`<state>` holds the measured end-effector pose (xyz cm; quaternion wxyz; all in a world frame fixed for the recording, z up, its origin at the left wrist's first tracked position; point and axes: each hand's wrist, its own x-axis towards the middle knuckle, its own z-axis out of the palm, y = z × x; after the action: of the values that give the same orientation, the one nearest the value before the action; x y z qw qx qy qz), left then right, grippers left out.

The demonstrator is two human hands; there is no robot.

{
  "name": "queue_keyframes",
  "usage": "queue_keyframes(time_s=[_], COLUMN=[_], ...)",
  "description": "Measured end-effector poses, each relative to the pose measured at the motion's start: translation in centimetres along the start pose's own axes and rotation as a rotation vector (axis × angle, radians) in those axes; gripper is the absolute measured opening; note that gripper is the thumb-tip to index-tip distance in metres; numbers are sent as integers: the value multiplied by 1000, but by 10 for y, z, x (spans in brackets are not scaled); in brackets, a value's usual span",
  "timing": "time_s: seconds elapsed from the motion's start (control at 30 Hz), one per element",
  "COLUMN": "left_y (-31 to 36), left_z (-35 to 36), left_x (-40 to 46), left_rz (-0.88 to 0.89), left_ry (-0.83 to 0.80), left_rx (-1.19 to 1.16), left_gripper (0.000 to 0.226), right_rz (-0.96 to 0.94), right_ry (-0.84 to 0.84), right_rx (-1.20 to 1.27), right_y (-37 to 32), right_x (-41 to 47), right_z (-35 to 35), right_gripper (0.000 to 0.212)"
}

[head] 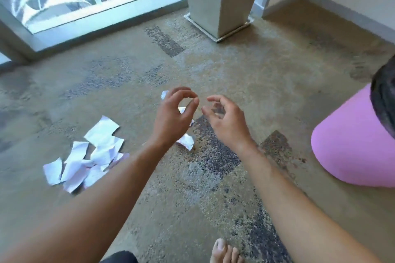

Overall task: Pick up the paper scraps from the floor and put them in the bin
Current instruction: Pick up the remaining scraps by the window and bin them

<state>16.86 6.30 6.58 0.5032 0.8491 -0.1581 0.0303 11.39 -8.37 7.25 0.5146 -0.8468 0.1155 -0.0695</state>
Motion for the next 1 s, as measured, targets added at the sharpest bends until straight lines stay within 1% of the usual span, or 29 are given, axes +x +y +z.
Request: queue_keyframes(time_s=[0.13, 0.23, 0.33, 0.37, 0.43, 0.5, 0.57, 0.67, 0.73, 0.9, 1.0], left_y=[-62, -104, -140, -152, -172, -190, -202, -211, -212, -195, -183], left_z=[-51, -86, -119, -129, -146, -160, -168, -170, -164, -126, -101], left_x=[-28, -52, -82, -91, -105, -116, -125, -131, -129, -120, -116], left_rz=[-33, -75, -157, -207, -367, -568, -731, -850, -834, -584, -489], left_ry=[62, 136, 237, 269, 331, 374, 391, 373, 308, 169, 121], left_rx=[210, 434, 595, 640, 712, 730, 680, 534, 512, 476, 406], left_gripper=[28, 41, 46, 48, 54, 60, 67, 75, 80, 83, 79], right_rz=[-102, -107, -78, -79, -74, -42, 4, -8, -38, -181, -280], right_ry=[-136, -213, -205, -186, -151, -145, -182, -262, -317, -393, -436], right_rx=[-207, -350, -463, -478, -528, -604, -653, -670, -695, -724, -651], right_y=[19, 41, 59, 64, 73, 80, 84, 85, 85, 83, 80], right_x=[-2, -2, -1, 1, 9, 20, 29, 37, 36, 18, 7], right_z=[59, 91, 107, 109, 109, 109, 114, 126, 137, 160, 166], right_gripper=[46, 62, 71, 73, 79, 84, 89, 96, 99, 97, 93])
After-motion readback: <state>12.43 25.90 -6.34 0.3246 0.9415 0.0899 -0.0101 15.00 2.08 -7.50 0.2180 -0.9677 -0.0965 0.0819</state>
